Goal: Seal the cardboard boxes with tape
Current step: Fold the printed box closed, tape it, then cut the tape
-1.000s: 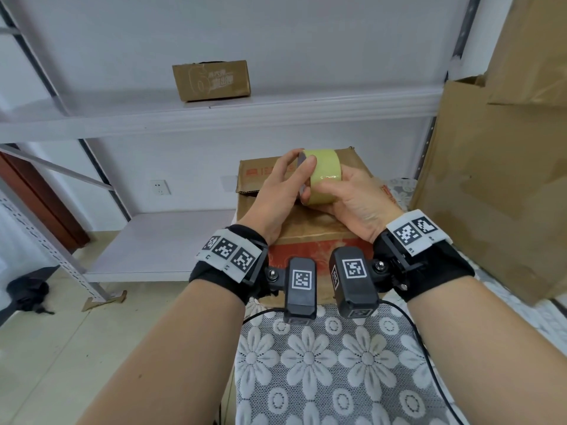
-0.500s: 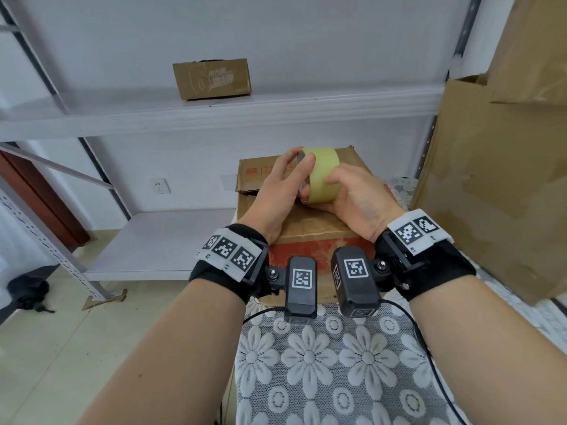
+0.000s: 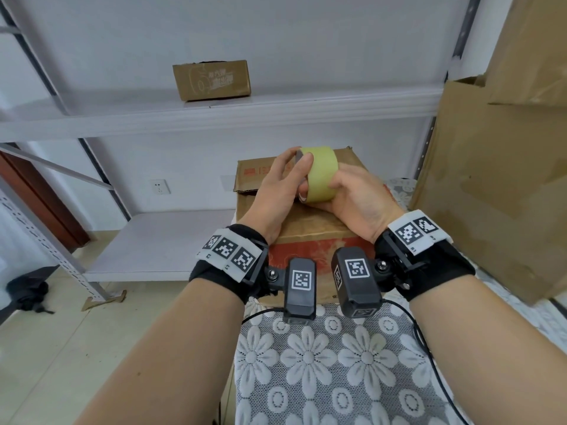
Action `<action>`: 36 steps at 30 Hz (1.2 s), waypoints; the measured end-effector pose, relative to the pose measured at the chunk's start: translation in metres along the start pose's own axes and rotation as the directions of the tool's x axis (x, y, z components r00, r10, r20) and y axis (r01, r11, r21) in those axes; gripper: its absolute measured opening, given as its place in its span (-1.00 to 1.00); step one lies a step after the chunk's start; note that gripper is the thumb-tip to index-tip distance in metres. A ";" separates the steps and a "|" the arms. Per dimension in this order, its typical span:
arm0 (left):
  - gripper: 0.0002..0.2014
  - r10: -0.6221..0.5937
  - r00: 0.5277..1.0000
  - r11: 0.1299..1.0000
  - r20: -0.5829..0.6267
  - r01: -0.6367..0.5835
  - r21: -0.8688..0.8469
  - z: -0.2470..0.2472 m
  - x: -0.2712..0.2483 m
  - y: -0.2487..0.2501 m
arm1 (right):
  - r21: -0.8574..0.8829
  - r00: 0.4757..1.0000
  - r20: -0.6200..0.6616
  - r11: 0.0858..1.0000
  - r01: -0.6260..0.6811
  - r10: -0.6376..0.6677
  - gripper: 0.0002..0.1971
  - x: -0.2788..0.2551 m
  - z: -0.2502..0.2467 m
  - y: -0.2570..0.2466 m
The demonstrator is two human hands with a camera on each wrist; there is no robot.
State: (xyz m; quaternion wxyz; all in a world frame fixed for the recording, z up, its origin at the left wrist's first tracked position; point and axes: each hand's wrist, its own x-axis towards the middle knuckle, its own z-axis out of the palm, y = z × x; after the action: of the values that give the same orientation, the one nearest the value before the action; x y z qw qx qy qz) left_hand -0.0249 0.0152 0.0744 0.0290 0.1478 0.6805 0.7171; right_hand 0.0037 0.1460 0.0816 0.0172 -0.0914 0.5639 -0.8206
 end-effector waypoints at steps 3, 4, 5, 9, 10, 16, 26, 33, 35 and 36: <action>-0.26 0.023 0.999 1.000 -0.028 -0.023 0.022 0.002 -0.001 0.008 | 0.020 1.000 0.016 1.000 0.015 -0.016 -0.53 0.000 0.002 -0.005; -0.26 0.027 0.999 0.999 -0.032 -0.027 0.023 0.002 0.000 0.010 | 0.035 0.999 0.024 0.999 0.020 -0.021 -0.56 0.000 0.002 -0.007; -0.31 0.030 0.999 0.999 -0.034 -0.029 0.026 0.002 0.000 0.013 | 0.051 0.999 0.036 0.998 0.024 -0.026 -0.59 -0.001 0.002 -0.010; -0.54 0.047 0.999 0.999 -0.010 -0.047 0.020 0.002 -0.009 0.023 | 0.051 0.996 0.073 0.998 0.037 -0.041 -0.64 -0.010 0.005 -0.022; -0.53 0.055 0.998 0.998 -0.003 -0.055 0.008 0.003 -0.012 0.026 | 0.043 0.997 0.068 0.998 0.041 -0.044 -0.65 -0.012 0.006 -0.025; -0.53 0.031 0.999 0.986 0.020 -0.027 -0.162 -0.001 -0.040 0.036 | -0.105 0.994 0.102 0.993 0.045 -0.034 -0.65 -0.037 0.018 -0.032; -0.60 0.038 0.998 0.871 0.057 -0.005 -0.491 -0.009 -0.094 0.021 | -0.125 0.999 0.035 0.992 0.034 -0.030 -0.51 -0.082 0.041 -0.002; -0.75 0.041 0.959 0.875 0.279 0.100 -0.473 -0.024 -0.117 0.003 | -0.116 0.978 0.186 0.990 -0.074 0.095 -0.52 -0.105 0.041 0.011; -0.77 0.010 0.943 0.873 0.332 0.154 -0.463 -0.029 -0.122 -0.003 | -0.189 0.966 0.227 0.979 -0.082 0.125 -0.55 -0.110 0.038 0.014; -0.76 -0.016 0.941 0.872 0.337 0.178 -0.455 -0.032 -0.124 -0.006 | -0.215 0.960 0.239 0.972 -0.095 0.147 -0.58 -0.112 0.037 0.016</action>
State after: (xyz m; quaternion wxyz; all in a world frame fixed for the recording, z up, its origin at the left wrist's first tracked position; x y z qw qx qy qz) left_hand 0.0842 -0.0449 0.0460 0.2119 0.2162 0.4745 0.8266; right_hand 0.1191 0.1211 0.0645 0.1301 -0.1619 0.6417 -0.7383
